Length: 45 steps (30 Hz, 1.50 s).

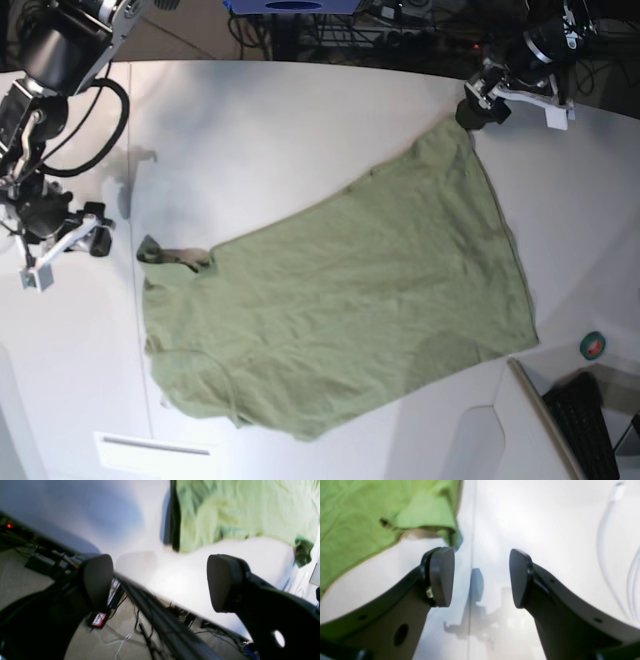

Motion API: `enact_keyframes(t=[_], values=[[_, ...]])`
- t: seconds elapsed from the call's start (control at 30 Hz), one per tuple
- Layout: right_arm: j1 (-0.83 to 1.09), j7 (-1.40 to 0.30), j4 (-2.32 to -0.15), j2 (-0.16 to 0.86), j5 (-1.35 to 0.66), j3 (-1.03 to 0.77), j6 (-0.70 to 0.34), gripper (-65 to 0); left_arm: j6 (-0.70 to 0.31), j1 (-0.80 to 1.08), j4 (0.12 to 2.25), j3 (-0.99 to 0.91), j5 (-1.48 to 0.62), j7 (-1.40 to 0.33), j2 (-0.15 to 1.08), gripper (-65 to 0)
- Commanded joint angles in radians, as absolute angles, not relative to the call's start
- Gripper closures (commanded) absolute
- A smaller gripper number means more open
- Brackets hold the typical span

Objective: Layout the t-shirt on the table in an organized manner, then fold the t-shirt properly
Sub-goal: 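Grasp opposite corners of the spread shirt with both grippers, then lift the shirt with both grippers and fold it lengthwise onto itself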

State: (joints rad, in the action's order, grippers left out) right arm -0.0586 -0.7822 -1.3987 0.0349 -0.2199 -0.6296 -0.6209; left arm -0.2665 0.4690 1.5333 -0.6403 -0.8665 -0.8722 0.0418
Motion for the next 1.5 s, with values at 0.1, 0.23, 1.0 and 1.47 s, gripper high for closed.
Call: enact_keyframes(t=[0.1, 0.23, 1.0, 1.47], values=[[-0.064, -0.73, -1.414, 0.061, -0.239, -0.552, -0.622, -33.0, -0.275, 0.389, 1.458, -0.598, -0.888, -0.862, 0.059, -55.6], [-0.104, -0.719, -1.382, 0.061, -0.243, -0.552, -0.621, -33.3, -0.274, 0.308, 1.365, -0.527, -0.888, -0.863, 0.093, -55.6], [-0.521, -0.429, -0.463, 0.18, -0.242, -0.414, -0.587, -46.8, -0.274, 0.298, 1.322, -0.492, -0.889, -0.863, 0.153, 0.0], [-0.426, -0.444, -0.437, 0.163, -0.239, -0.404, -0.573, 0.0, -0.274, 0.354, 1.445, -0.489, -0.888, -0.863, 0.159, 0.0]])
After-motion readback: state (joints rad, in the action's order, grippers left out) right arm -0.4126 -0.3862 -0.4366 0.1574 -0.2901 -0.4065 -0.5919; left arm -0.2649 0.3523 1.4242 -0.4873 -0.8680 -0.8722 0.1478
